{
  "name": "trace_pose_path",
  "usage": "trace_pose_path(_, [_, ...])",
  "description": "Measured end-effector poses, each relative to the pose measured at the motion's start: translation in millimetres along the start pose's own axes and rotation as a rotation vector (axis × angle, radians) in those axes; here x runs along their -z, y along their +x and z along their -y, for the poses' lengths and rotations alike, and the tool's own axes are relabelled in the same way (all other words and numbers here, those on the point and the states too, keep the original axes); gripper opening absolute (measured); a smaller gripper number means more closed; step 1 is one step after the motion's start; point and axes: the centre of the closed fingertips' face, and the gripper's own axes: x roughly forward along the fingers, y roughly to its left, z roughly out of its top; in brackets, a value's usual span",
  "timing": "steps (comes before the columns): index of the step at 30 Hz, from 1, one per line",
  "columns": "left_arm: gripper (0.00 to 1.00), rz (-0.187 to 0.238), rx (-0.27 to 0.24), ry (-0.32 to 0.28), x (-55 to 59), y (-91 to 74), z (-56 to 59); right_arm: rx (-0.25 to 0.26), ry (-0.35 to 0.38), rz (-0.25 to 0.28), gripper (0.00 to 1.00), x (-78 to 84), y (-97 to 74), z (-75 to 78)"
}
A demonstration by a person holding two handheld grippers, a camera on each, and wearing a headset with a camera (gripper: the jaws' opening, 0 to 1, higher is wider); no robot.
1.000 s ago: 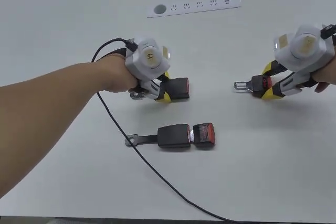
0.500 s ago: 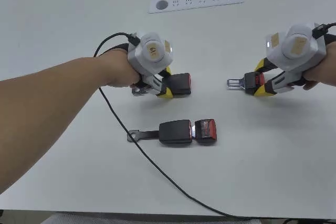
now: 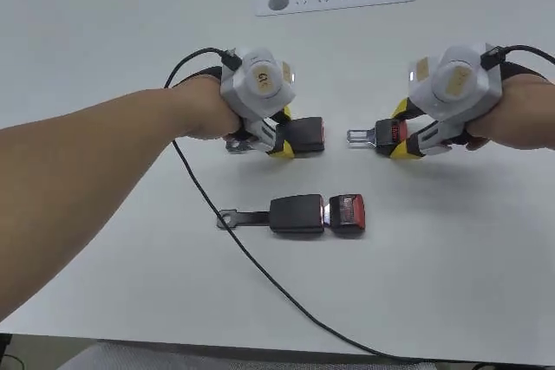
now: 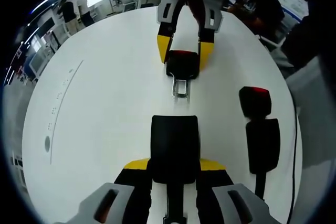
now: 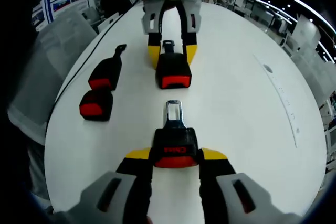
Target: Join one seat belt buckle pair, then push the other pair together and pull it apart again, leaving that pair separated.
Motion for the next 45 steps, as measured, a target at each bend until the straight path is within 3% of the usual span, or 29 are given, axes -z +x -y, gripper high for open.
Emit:
trace_pose_path(8, [0.32,-0.004,0.002,0.007,1.4,0.9,-1.1,0.014,-0.001,0.025,0.34,-19.2,11.0,1.2])
trace_pose_path(16, [0.32,-0.008,0.005,0.010,3.3,3.5,-4.5,0.016,-0.006,0.027,0.34,-22.6,12.5,1.8])
trace_pose_path(34, [0.33,-0.008,0.007,0.018,-2.7,0.6,1.8,0.023,-0.024,0.061,0.33,-36.3,18.7,1.7])
trace_pose_path(45, [0.32,0.006,0.015,0.039,-3.5,0.5,2.6,0.013,-0.023,0.051,0.32,-39.0,20.8,3.0])
